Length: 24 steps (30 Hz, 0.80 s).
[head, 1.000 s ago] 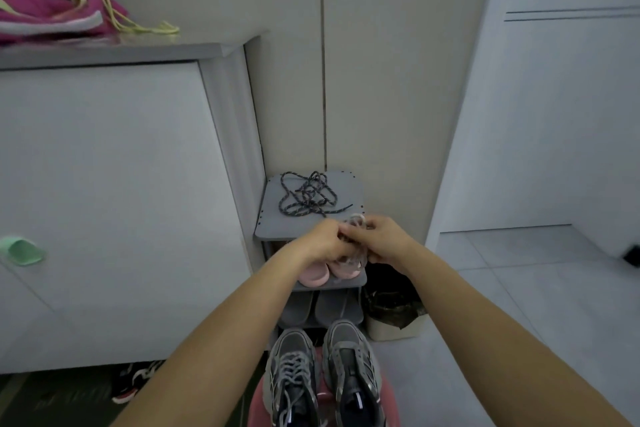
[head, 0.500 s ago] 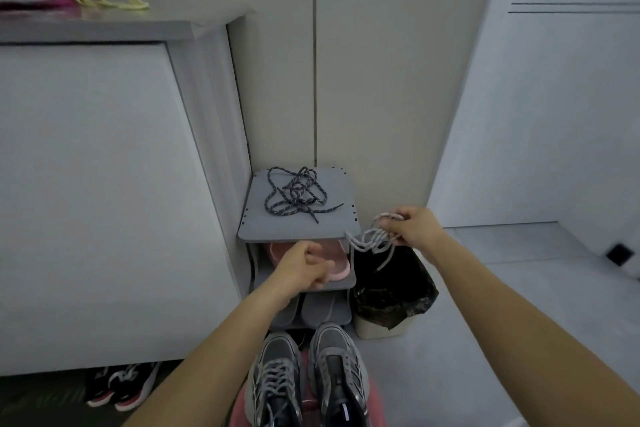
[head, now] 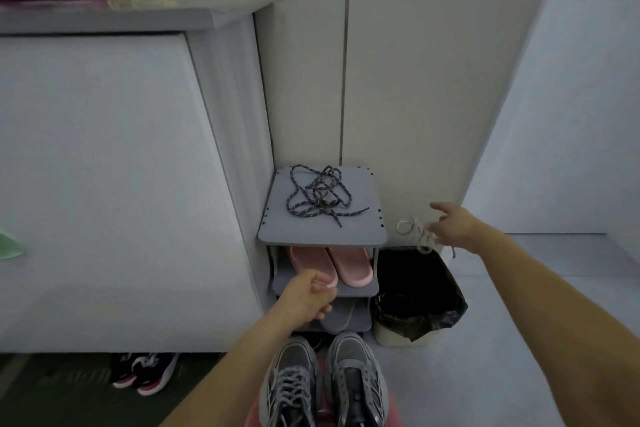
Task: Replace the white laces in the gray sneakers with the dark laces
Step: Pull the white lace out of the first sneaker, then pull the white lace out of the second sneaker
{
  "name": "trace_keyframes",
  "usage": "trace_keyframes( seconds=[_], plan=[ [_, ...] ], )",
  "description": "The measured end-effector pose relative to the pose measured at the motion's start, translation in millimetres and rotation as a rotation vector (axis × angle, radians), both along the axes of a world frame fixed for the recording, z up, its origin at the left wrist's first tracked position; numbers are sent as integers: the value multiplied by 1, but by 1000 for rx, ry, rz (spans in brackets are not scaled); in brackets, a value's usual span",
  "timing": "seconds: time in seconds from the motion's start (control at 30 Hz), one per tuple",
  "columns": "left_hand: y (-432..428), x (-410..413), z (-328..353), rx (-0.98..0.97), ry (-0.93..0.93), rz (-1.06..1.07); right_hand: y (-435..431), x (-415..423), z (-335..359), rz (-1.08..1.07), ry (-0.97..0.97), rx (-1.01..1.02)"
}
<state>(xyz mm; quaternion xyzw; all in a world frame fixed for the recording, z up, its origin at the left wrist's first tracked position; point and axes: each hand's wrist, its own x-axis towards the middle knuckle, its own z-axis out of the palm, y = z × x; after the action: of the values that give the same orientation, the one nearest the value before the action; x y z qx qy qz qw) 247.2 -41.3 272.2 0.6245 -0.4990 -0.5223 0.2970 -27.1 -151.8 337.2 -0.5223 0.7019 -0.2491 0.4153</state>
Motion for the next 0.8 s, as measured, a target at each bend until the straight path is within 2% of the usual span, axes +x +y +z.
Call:
trace_keyframes(
  seconds=[0.1,0.4,0.5,0.7,0.8],
  plan=[
    [3,8,-1,2,-28,16,7,-3,-12,-27,-102,51],
    [17,12,-5,17,-14,46,54,9,-29,-26,-89,82],
    [30,18,-14,30,-54,33,83,36,-37,67,-55,99],
    [64,40,-44,96,-182,9,141,98,-79,395,90,156],
    [81,48,-64,84,-312,-63,166,125,-99,492,149,127]
  ],
)
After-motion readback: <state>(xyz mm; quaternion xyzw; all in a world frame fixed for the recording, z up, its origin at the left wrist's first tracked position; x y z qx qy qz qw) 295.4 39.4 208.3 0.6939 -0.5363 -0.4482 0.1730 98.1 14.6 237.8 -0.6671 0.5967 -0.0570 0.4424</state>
